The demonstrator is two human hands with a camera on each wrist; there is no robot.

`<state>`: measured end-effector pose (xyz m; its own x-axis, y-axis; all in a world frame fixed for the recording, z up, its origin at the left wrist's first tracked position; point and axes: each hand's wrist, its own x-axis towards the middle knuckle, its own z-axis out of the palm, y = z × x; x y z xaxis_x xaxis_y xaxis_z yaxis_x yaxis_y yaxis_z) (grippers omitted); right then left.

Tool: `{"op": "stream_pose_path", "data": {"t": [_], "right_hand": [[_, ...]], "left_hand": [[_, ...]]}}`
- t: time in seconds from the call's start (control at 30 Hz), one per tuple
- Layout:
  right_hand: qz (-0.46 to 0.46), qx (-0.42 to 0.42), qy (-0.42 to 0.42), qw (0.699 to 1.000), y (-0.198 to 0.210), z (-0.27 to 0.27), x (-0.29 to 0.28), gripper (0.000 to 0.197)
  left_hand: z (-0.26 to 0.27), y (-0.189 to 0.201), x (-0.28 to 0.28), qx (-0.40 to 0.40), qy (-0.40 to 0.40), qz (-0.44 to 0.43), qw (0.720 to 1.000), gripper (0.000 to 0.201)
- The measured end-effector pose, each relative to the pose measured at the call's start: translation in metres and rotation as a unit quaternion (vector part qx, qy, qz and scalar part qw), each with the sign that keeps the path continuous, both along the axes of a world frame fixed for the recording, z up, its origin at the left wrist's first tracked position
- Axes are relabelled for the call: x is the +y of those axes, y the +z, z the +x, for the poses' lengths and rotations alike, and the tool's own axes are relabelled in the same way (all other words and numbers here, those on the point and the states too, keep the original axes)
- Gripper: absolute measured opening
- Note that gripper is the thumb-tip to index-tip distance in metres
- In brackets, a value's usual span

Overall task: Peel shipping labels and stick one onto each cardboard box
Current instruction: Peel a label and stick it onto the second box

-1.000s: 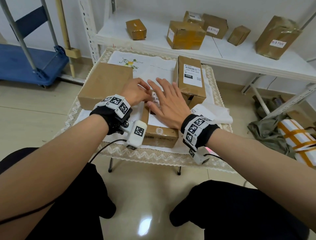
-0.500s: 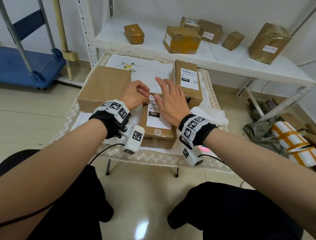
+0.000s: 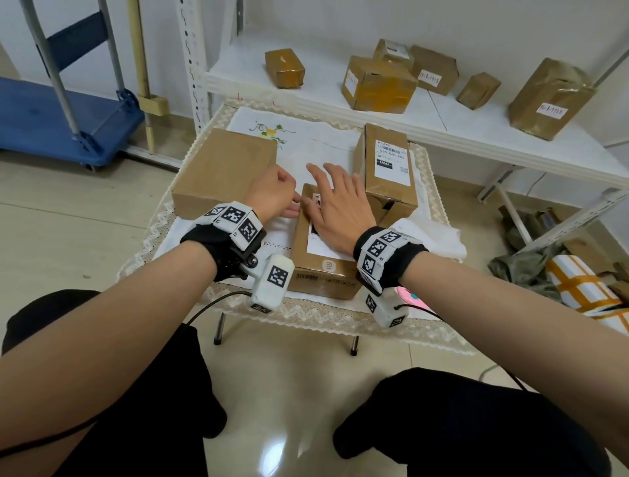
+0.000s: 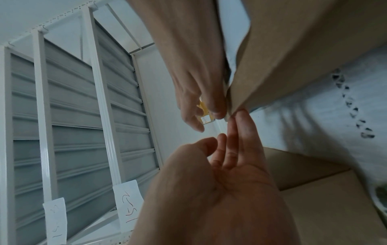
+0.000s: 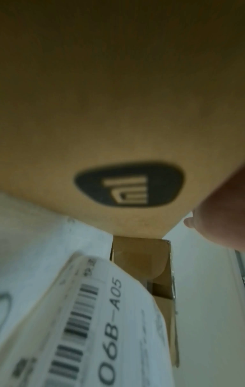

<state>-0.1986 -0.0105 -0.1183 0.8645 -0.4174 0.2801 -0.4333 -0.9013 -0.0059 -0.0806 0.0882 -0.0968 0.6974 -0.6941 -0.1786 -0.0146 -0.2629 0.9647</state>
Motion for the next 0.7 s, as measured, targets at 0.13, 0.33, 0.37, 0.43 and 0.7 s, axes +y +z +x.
{"op": "stream_pose_path", "data": {"t": [0.13, 0.33, 0.37, 0.43, 0.7], "right_hand": [[0.013, -0.002, 0.017, 1.0, 0.0, 0.003, 0.015, 0.058], [0.037, -0.007, 0.046, 0.998, -0.001, 0.004, 0.034, 0.06], [0.038, -0.005, 0.046, 0.998, 0.0, 0.004, 0.035, 0.061], [0.042, -0.002, 0.049, 0.998, 0.001, 0.004, 0.036, 0.061], [0.029, -0.013, -0.013, 0.999, 0.012, 0.012, 0.004, 0.056]], "left_hand": [[0.0, 0.005, 0.004, 0.027, 0.002, 0.004, 1.0, 0.022], [-0.004, 0.012, 0.006, -0.012, -0.002, 0.019, 1.0, 0.034], [-0.005, 0.014, 0.006, -0.008, 0.004, 0.021, 1.0, 0.034], [-0.006, 0.017, 0.006, -0.007, 0.012, 0.02, 1.0, 0.035], [-0.006, 0.016, 0.004, 0.092, 0.012, -0.004, 0.996, 0.037]]}}
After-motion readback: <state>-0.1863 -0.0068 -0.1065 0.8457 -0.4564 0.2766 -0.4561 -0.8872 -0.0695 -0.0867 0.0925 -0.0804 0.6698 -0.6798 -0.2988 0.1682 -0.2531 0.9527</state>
